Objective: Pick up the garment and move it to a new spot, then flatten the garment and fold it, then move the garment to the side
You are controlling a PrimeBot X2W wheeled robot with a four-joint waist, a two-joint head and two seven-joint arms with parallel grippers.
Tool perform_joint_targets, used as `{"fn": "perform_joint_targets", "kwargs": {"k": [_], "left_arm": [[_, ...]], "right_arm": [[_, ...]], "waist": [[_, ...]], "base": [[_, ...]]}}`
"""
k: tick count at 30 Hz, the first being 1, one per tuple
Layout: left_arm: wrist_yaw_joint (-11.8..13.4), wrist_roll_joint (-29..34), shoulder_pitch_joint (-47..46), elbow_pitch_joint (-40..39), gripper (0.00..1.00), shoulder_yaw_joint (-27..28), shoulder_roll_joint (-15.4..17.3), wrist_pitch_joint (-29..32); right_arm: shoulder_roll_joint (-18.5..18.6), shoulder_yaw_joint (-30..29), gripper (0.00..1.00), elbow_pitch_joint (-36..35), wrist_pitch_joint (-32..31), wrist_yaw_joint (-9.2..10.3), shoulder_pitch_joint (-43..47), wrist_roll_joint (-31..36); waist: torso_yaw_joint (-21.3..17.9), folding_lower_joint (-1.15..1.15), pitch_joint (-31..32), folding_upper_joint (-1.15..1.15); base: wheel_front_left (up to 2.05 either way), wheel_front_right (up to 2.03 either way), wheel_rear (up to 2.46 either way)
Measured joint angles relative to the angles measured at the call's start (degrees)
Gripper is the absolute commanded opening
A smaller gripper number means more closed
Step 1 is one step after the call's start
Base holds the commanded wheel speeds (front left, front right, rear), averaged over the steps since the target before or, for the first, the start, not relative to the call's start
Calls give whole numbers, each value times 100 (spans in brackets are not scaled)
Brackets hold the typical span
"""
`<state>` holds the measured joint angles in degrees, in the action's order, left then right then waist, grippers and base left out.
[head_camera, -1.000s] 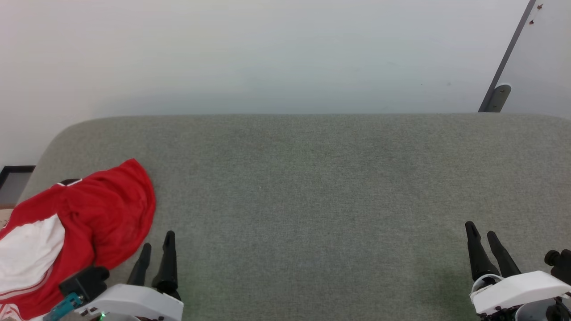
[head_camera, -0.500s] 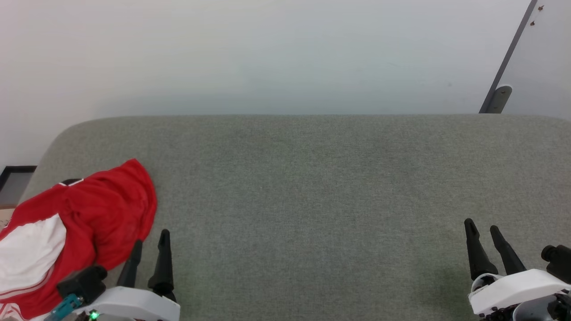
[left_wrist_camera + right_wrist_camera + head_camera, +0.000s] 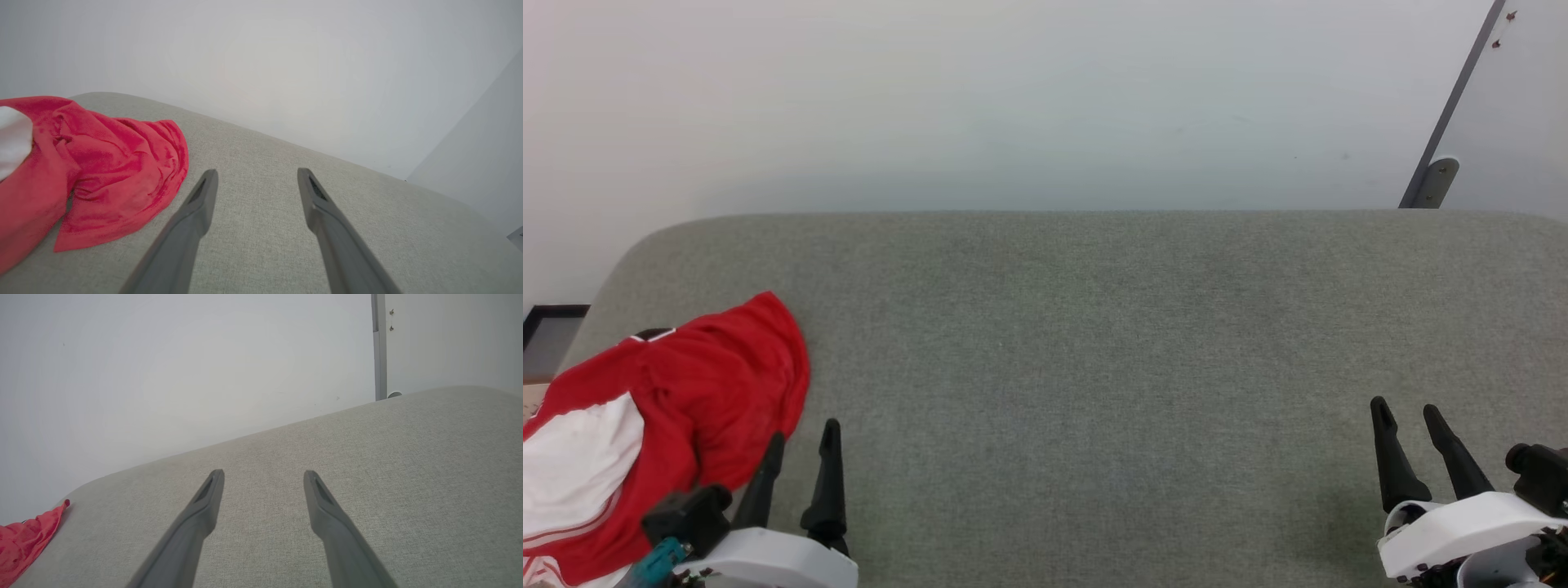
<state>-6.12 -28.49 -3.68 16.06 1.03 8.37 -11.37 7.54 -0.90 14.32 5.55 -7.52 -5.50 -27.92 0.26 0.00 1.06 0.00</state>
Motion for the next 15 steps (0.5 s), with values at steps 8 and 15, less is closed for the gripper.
{"fn": "perform_joint_targets", "kwargs": {"k": [8, 15], "left_arm": [[-57, 358, -43, 30, 100, 25, -4, -92], [-94, 651, -44, 65, 100, 14, 3, -175]], "right_arm": [[35, 16, 100, -25, 52, 0, -3, 344], [66, 34, 100, -49, 103, 0, -8, 600]], "waist": [[4, 0, 7, 0], [0, 0, 10, 0]], "base": [[0, 0, 0], [0, 0, 0]]}}
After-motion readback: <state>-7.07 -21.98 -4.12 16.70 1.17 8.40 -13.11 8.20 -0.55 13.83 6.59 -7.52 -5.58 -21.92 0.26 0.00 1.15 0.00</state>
